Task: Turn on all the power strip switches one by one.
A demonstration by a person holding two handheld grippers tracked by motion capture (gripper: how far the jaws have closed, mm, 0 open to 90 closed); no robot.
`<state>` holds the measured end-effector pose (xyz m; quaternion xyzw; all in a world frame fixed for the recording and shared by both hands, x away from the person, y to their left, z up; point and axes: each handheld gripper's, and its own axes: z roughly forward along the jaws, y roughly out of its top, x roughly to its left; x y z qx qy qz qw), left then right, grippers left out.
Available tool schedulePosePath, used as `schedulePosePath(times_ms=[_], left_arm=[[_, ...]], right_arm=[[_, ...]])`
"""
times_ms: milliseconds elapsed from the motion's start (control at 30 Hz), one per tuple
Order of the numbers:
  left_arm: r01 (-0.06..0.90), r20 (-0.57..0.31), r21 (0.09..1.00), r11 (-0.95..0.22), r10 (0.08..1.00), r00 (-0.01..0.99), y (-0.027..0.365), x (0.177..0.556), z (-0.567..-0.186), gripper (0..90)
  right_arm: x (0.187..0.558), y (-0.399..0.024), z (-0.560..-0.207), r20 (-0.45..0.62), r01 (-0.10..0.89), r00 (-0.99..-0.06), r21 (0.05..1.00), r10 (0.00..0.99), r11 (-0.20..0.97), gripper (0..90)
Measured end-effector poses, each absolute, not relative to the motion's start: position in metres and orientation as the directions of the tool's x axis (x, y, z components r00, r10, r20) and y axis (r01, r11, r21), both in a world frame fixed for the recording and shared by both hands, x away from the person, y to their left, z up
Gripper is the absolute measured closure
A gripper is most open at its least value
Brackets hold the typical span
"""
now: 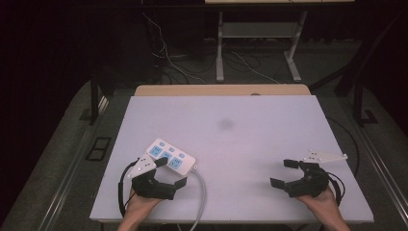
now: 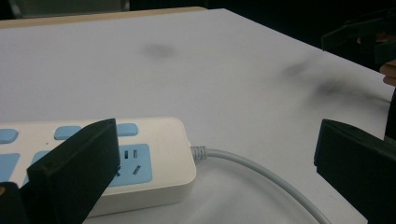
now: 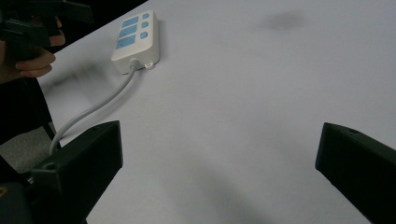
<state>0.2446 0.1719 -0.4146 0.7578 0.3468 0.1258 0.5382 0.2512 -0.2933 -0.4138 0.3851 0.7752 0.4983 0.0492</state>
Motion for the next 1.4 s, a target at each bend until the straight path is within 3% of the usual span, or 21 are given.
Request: schedulePosePath(times_ms=[1400], left_arm=[[0.426, -0.181, 0.867, -0.259, 0.633, 0.753, 0.170, 0.246, -0.400, 0.0]], right_arm=[[0.249, -0.298, -0.417, 0.302, 0.554, -0.691, 0.805, 0.657, 0.214, 0.4]])
